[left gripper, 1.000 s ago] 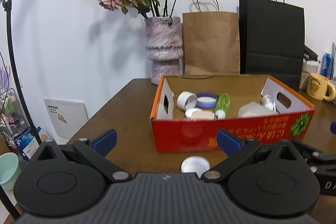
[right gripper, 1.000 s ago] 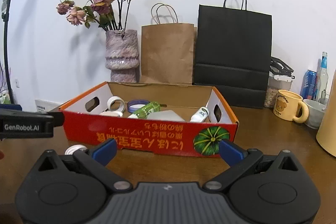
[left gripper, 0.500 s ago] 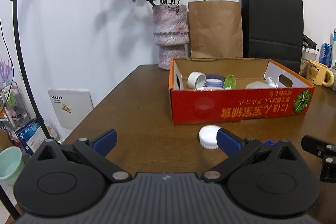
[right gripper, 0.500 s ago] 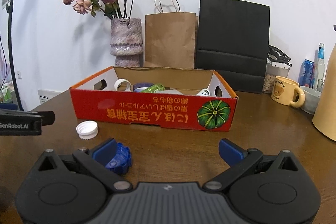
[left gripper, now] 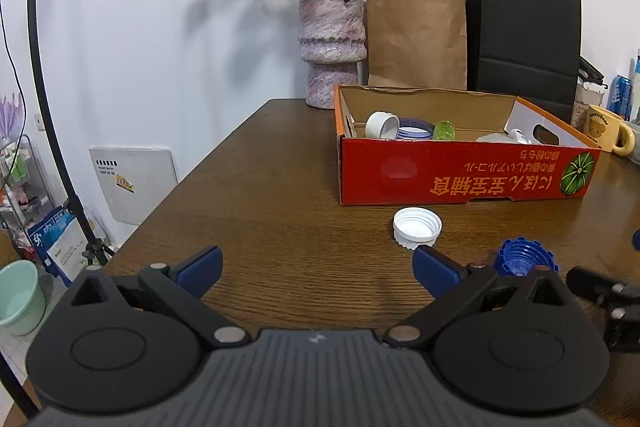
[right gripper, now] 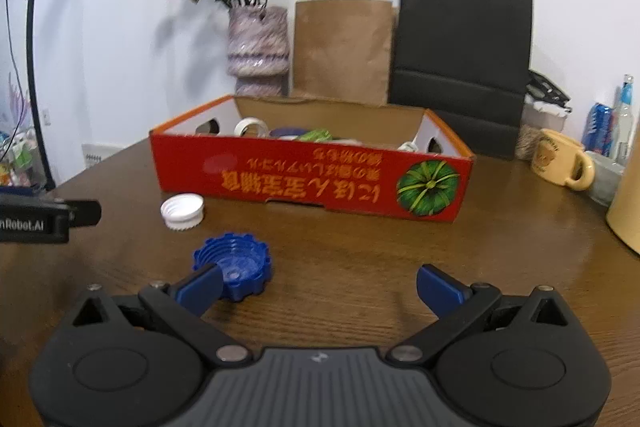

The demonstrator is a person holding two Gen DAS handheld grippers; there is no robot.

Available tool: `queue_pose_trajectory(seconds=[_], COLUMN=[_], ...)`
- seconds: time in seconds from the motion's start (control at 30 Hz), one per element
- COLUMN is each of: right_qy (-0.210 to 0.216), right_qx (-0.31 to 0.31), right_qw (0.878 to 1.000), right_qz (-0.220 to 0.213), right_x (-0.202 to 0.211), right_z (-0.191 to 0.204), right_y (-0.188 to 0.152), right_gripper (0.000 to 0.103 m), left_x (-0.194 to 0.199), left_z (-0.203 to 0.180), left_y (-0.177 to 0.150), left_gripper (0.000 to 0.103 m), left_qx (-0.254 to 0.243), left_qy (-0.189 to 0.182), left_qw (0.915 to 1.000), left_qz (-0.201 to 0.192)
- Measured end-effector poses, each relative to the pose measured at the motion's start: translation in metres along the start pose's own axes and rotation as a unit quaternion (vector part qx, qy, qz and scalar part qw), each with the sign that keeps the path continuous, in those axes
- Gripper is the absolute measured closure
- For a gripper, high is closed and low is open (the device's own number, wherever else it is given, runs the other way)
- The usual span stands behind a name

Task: Organize rigid objects
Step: 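Grasp the blue ribbed cap with the right tool while the left tool approaches the white cap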

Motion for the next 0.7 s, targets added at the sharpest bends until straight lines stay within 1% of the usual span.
queue_pose_trajectory(seconds=[0.33,0.5,0.57,0.6,0.63,0.67,0.7], right_qy=[0.034,0.046,0.054,0.055,0.056,0.061,0.066], right_qx=[0.019,0.015,0.015,0.017,0.020,0.022,0.025], right_qw=[0.998,0.996,0.996,0.995,0.995,0.995,0.995], right_qz=[0.046,0.071,0.076,0.076,0.074,0.070,0.066], right_x=[-0.026,-0.044,-0.049,-0.050,-0.051,-0.051,-0.050], right_z=[0.020,0.026,0.027,0.028,0.029,0.031,0.032], right_y=[0.004,0.010,0.011,0.012,0.013,0.014,0.015], right_gripper=[0.000,0.001,0.009,0.009,0.014,0.025,0.033], left_x=[-0.002,-0.003,-0.003,-0.003,-0.003,-0.003,-0.003], left_z=[0.005,0.008,0.008,0.008,0.009,0.009,0.009], left_y=[0.000,0.000,0.000,0.000,0.000,0.000,0.000], left_gripper=[0.000,0.000,0.000,0.000,0.000,0.000,0.000], left_qx=[0.014,0.020,0.021,0.022,0.023,0.023,0.024], left_qy=[0.003,0.005,0.005,0.005,0.005,0.005,0.006], left_qw=[0.9999,0.9998,0.9997,0.9997,0.9997,0.9997,0.9997], left_qz=[0.005,0.006,0.006,0.007,0.007,0.007,0.007])
Point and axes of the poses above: each gripper's, at about its wrist camera, not at the fingertips, and x roughly against the way its jaws point, z to its left, y to its top, the point moved 4 cm from there along -x, roughly the way its jaws point, and after that the axes turned 6 degrees about z, right-handed, at the moved point
